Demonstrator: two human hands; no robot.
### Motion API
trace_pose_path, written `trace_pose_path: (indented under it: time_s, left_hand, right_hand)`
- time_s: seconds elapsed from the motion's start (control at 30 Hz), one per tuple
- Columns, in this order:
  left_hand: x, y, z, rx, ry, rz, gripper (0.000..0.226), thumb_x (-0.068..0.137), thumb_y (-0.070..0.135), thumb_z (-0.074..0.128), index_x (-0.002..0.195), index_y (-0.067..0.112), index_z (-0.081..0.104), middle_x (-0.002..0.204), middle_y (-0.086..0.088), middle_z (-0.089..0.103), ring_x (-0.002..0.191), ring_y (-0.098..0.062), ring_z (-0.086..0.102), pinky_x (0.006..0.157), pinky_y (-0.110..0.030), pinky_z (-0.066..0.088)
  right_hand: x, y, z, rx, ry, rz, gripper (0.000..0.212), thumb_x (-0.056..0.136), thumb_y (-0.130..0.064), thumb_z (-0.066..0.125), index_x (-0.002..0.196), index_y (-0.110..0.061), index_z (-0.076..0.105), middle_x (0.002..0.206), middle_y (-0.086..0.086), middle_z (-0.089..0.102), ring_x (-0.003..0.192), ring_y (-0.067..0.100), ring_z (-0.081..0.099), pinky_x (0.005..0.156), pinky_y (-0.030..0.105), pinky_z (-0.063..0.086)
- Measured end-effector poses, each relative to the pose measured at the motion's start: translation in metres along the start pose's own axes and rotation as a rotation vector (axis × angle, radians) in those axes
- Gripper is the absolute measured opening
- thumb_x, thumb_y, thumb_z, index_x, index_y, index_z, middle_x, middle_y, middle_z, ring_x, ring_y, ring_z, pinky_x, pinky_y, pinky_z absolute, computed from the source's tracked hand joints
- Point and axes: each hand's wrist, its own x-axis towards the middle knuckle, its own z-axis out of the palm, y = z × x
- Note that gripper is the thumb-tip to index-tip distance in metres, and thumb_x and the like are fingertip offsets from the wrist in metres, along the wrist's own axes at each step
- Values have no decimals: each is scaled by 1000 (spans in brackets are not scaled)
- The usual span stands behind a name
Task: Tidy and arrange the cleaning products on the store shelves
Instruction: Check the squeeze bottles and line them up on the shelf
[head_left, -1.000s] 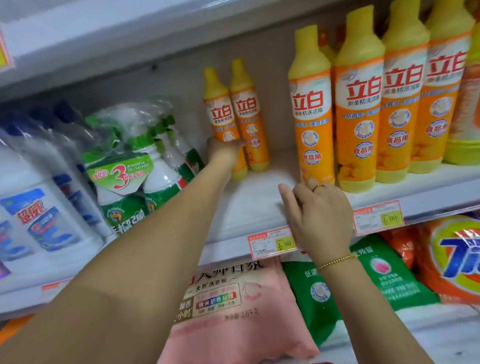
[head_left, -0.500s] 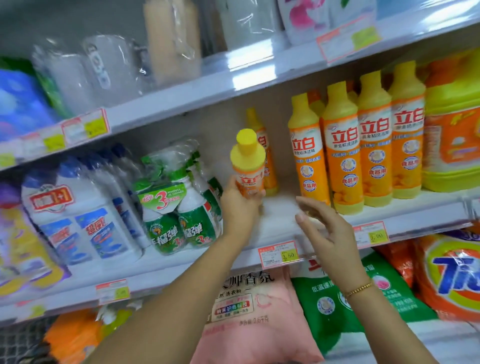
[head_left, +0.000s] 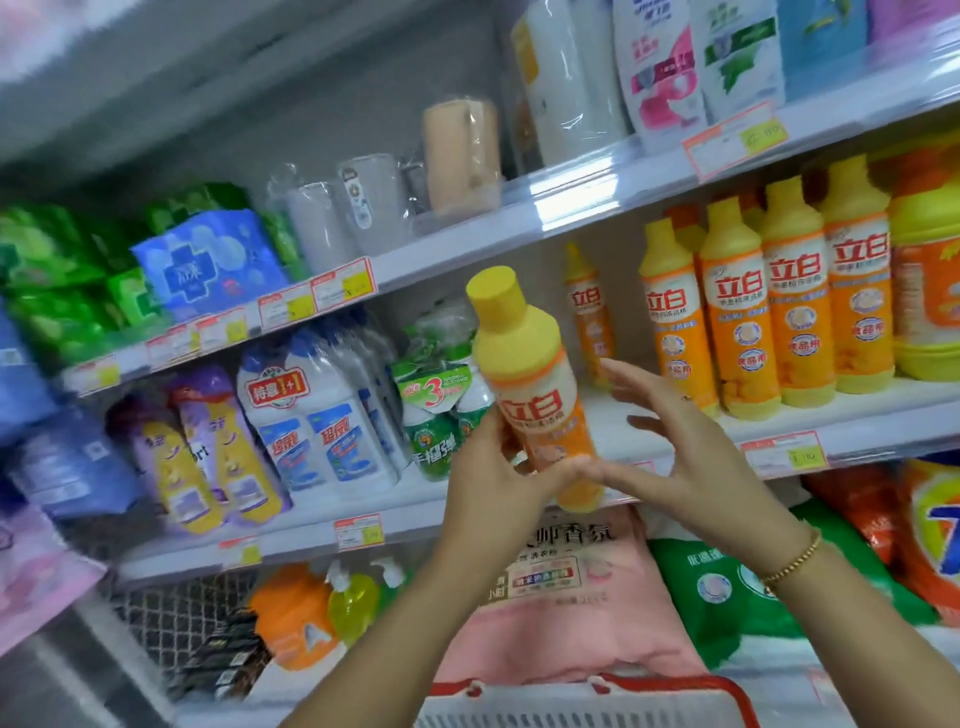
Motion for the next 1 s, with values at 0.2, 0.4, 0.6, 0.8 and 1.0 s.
trace_pose_path:
  time_s: [0.2,0.4,0.6,0.8,1.0]
  left_hand:
    - [-21,2,-34,-201,55,-156,50,67,9,83,108,23,56,97,3,73,86,-8,71,74,-31,60]
    - [-15,-1,-51,-282,203,-186,42,72,25,78,107,31,56,101,4,72,91,-14,71,72,-37,60]
    - [-9,4,-57,-564,269,-202,64,64,41,71,123,26,52,113,-2,68,96,-18,70,66,-31,59]
    - [-5,3,-58,-760,168,-147,51,69,31,67,118,24,56,105,1,72,99,-16,69,81,-32,59]
    - [3,4,-68,-1015,80,-52,98,37,34,95,123,16,52,102,-5,71,95,-19,70,71,-32,57]
  right_hand:
    - [-5,-17,25,14,-206,20,88,59,-66,73,134,-59,28,129,-34,41,117,-7,47,91,17,45]
    - [-9,-28,58,150,-11,-4,59,70,-32,82,119,-42,51,115,-20,57,109,1,55,82,19,53]
    - [-7,-30,71,-223,182,-333,60,78,-23,74,132,-15,51,128,4,55,118,7,49,101,8,34]
    - [-5,-28,68,-257,254,-365,57,78,-31,71,128,-12,51,122,6,60,112,11,55,97,17,44]
    - [-3,-45,70,205,116,-103,54,69,-30,73,120,-26,55,110,-15,62,102,10,61,80,21,54]
